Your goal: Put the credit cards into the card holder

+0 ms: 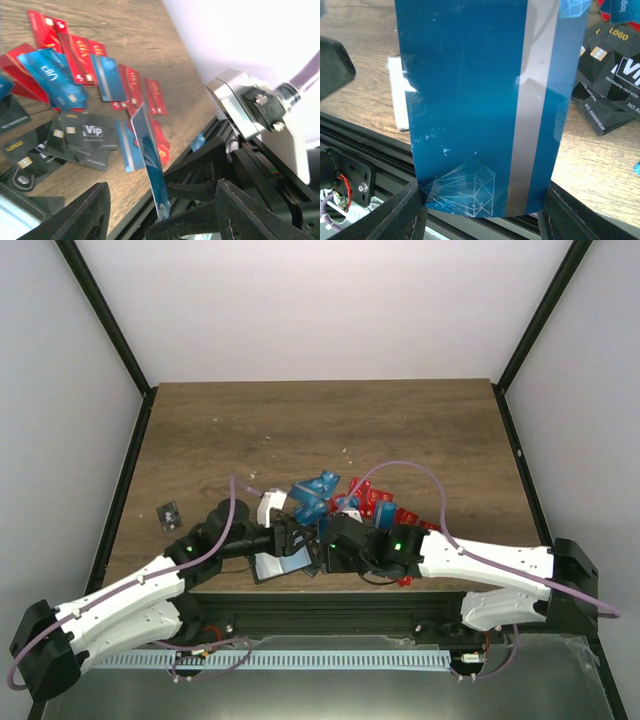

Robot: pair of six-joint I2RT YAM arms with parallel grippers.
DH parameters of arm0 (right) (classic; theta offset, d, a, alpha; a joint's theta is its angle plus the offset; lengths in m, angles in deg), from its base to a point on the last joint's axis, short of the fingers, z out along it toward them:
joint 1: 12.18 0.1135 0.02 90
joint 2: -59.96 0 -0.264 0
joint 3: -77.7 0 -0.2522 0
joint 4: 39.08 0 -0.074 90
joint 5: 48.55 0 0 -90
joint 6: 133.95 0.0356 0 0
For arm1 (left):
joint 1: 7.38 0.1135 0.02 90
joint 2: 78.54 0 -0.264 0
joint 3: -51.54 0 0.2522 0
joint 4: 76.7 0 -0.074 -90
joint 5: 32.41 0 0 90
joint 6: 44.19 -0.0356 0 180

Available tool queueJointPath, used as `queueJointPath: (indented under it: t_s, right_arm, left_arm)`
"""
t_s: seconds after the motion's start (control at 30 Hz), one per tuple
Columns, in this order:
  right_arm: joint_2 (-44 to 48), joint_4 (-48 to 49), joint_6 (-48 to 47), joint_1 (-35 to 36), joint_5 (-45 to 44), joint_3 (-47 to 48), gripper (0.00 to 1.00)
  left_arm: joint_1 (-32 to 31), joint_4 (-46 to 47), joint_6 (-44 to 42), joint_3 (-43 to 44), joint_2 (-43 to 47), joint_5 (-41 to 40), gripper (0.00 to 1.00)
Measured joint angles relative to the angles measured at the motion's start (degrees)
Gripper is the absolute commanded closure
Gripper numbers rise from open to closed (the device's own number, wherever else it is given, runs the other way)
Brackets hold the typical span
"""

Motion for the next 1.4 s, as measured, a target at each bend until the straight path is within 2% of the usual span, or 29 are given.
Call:
queueJointPath:
  t_s: [0.2,0.43,0.63,0.67,0.77,0.83,0.9,0.97,1.1,1.3,1.4]
  right_arm:
    - [2.56,1.05,-2.10,-0.22,-0.94,0.00,0.41]
    - [3.93,2.89,-3.89,-0.24,-0.85,0.00,0.41]
    - [4.02,3.96,-4.81,-0.24,-0.52,0.00,0.41]
    - [4.02,4.02,-5.01,-0.24,-0.44,0.00,0.41]
    - [4.00,4.11,-5.27,-0.24,-0.33,0.00,0.39]
    - [4.00,4.24,-5.46,-0.24,-0.35,0.00,0.30]
    - [3.98,4.33,-5.97,-0.26,-0.24,0.00,0.14]
    - [3.85,4.66,-5.95,-0.33,-0.17,0.00,0.06]
    - [2.56,4.96,-6.69,-1.42,-0.02,0.00,0.04]
    - [1.05,8.09,-10.43,-6.75,2.67,-1.90,0.04]
    - [-0.07,10.40,-13.25,-9.46,4.55,-2.93,0.08]
  left_arm:
    - [0.17,4.81,2.62,-1.79,1.31,4.28,0.50]
    - [0.17,8.31,4.17,-2.36,-1.18,6.40,0.61]
    - [0.17,10.25,4.96,-2.36,-4.13,6.99,0.94]
    - [0.20,10.45,4.94,-2.36,-4.33,6.99,0.96]
    - [0.17,11.17,5.38,-2.36,-4.42,7.13,0.96]
    - [0.17,11.34,5.38,-2.36,-4.42,7.08,0.96]
    - [0.17,11.28,5.38,-2.36,-4.42,6.64,0.96]
    - [0.17,10.73,5.44,-2.38,-4.22,5.33,0.96]
    - [0.17,6.73,5.53,-2.84,-1.70,1.05,0.96]
    - [0.22,-1.57,7.06,-6.27,5.86,-5.90,0.96]
    - [0.24,-6.10,8.39,-7.78,9.05,-8.63,0.96]
